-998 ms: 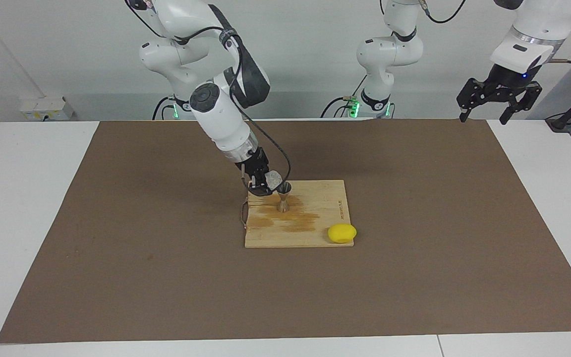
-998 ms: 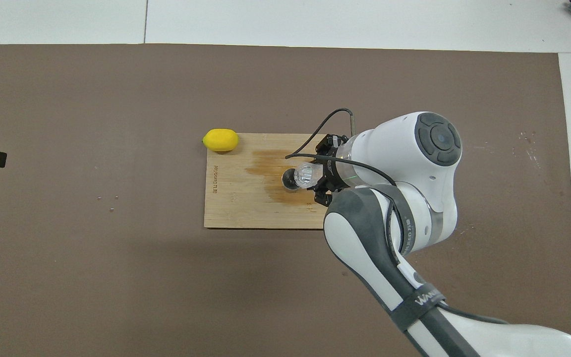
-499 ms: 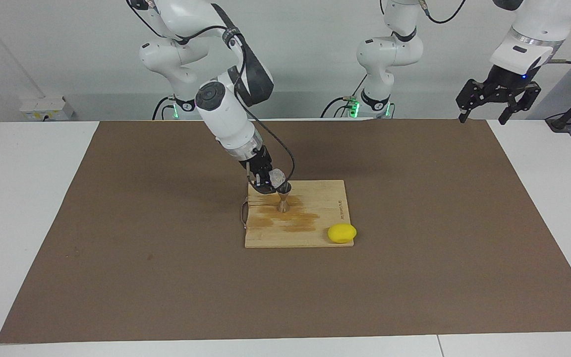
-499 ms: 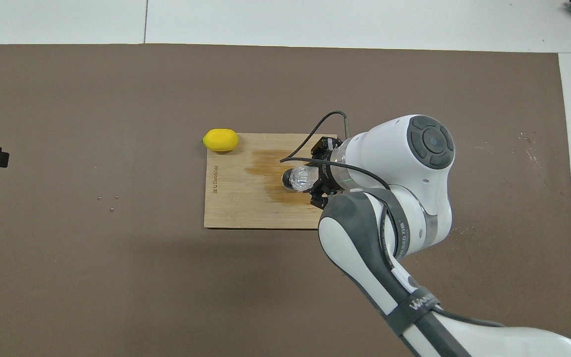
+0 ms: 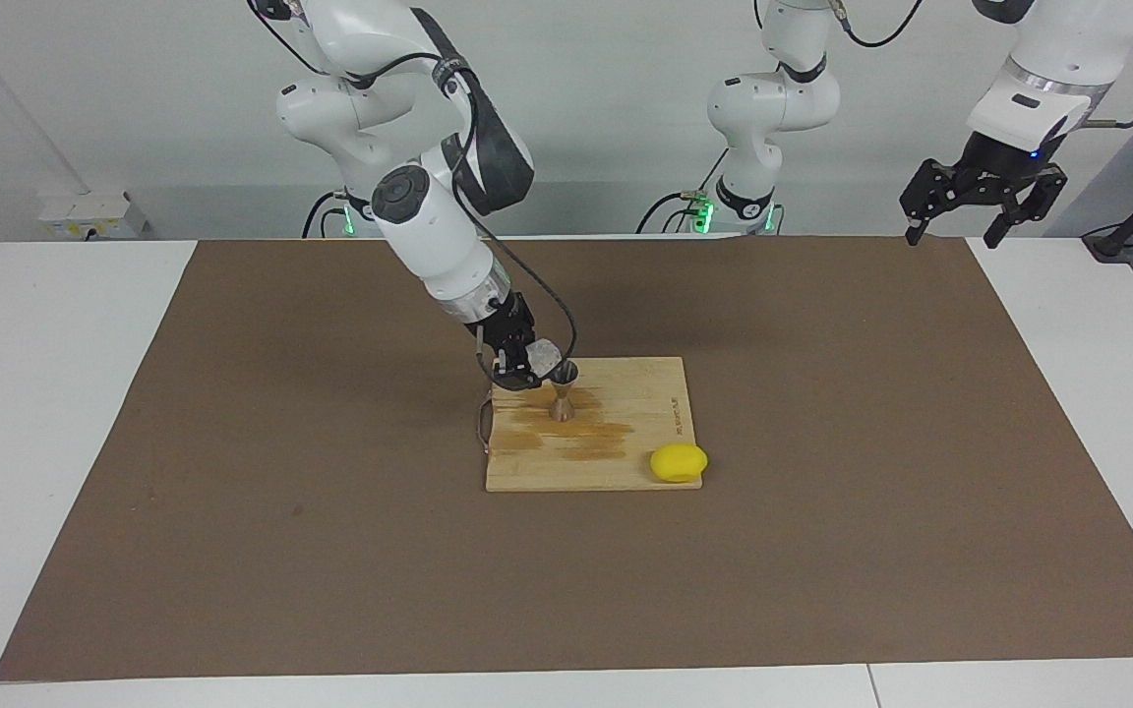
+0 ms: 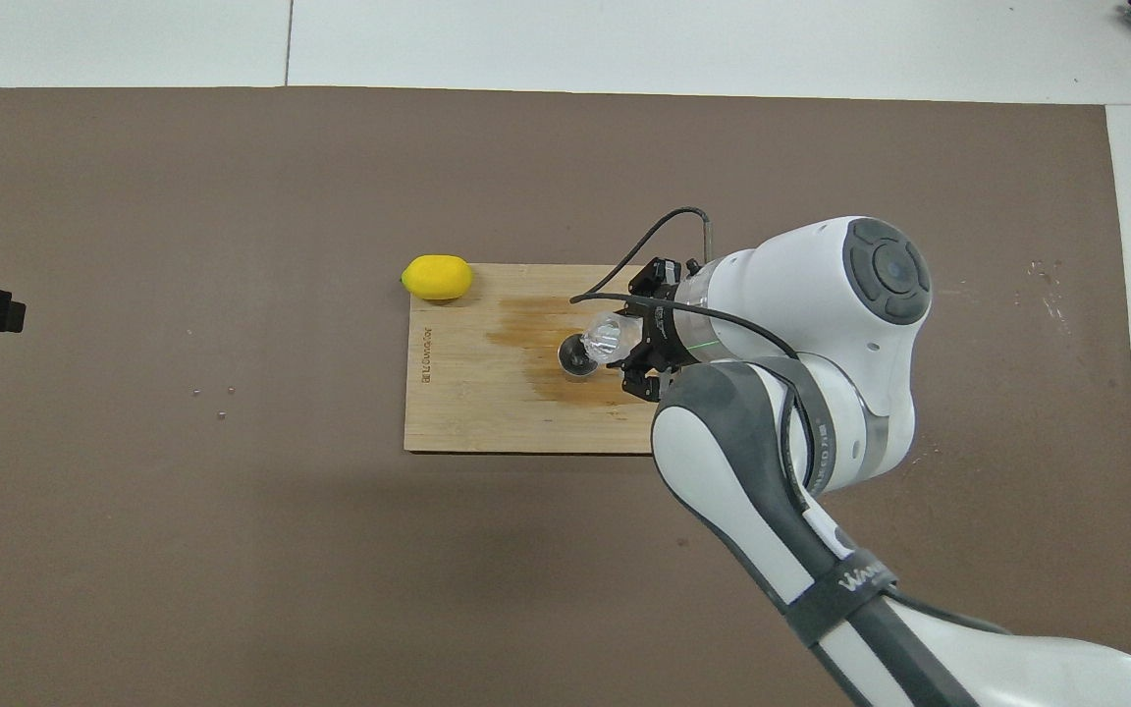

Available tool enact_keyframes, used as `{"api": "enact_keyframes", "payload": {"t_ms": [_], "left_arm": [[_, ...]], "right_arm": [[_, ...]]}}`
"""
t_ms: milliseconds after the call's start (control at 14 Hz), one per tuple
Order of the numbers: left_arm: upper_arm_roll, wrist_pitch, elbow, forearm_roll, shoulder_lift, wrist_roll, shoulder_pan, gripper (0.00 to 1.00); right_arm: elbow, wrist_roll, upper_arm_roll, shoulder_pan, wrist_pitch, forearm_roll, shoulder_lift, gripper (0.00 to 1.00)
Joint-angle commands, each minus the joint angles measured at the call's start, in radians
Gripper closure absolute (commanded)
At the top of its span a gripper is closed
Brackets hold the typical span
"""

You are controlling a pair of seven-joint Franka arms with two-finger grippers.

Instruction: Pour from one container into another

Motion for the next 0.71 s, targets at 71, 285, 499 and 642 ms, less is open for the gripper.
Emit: {"api": "enact_keyframes", "payload": {"t_ms": [71, 285, 499, 642], "left_arm": [[0.011, 0.012, -0.035, -0.007, -0.026, -0.018, -0.014, 0.0], [0.012, 0.011, -0.035, -0.007, -0.026, -0.023, -0.014, 0.0], [0.011, 0.008, -0.033, -0.007, -0.026, -0.017, -0.014, 0.0], [0.012, 0.002, -0.033, -0.007, -0.026, -0.015, -0.013, 0.0]], "right_arm": [[-0.006, -0.052, 0.01, -0.022, 0.007, 0.091, -0.019, 1.0], [-0.022, -0.159, 0.011, -0.039, 0.01, 0.223, -0.033, 1.0], [-0.057, -0.242, 0.011, -0.071, 0.009, 0.317, -0.068, 1.0], [-0.063, -0.313, 0.011, -0.105, -0.007, 0.398, -0.079, 1.0]]}}
